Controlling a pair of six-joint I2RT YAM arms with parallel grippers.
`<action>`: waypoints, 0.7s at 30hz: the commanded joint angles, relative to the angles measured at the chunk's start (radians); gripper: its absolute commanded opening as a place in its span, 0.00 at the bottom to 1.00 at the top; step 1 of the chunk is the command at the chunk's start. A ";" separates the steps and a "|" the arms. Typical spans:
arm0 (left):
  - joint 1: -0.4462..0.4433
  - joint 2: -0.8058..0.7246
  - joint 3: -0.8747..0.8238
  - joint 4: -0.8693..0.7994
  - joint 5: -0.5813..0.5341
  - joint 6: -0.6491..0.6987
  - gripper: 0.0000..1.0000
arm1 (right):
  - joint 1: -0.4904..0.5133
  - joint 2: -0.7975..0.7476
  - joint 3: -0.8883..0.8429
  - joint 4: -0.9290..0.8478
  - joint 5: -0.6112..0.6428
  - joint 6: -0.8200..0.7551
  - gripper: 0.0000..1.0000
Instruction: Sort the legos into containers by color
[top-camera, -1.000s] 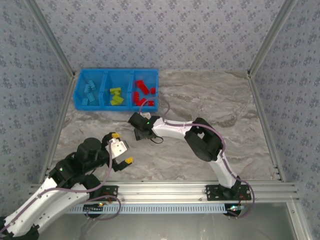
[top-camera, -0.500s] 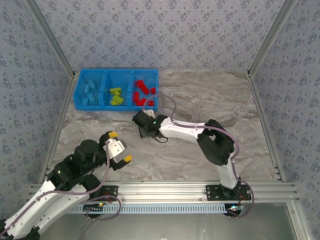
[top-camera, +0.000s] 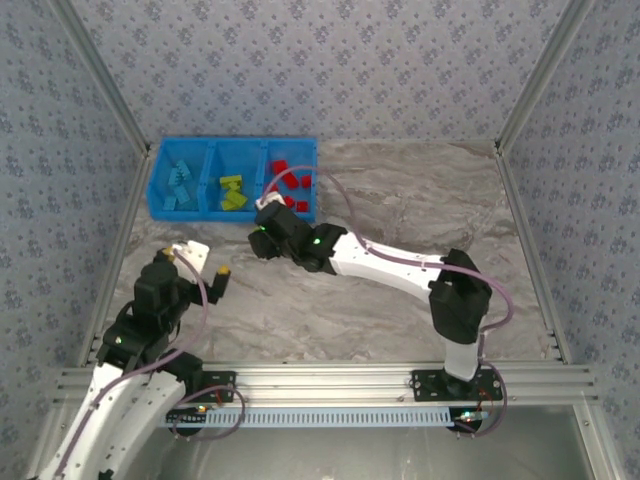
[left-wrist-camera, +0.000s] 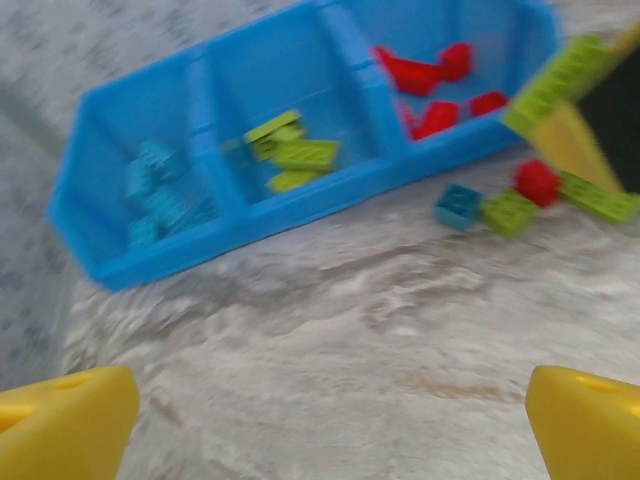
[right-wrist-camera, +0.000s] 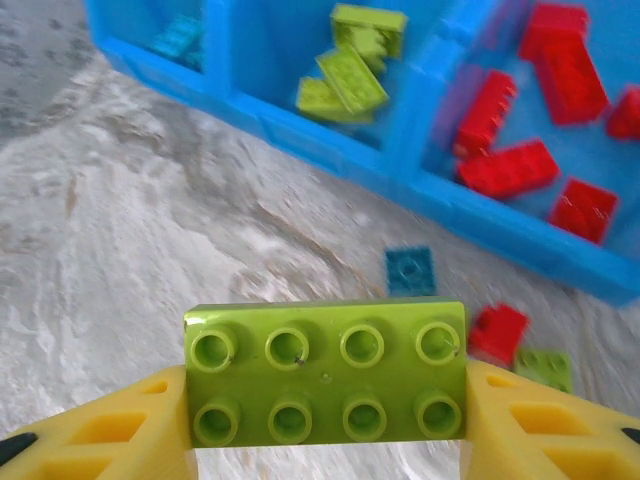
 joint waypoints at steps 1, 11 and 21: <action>0.152 0.028 0.043 0.057 0.110 -0.125 0.99 | -0.007 0.110 0.178 0.044 -0.001 -0.141 0.56; 0.225 0.007 0.009 0.071 0.142 -0.127 0.99 | -0.134 0.770 1.191 -0.308 -0.049 -0.196 0.59; 0.225 0.037 0.007 0.082 0.162 -0.125 0.99 | -0.181 0.966 1.589 -0.484 -0.076 -0.227 0.90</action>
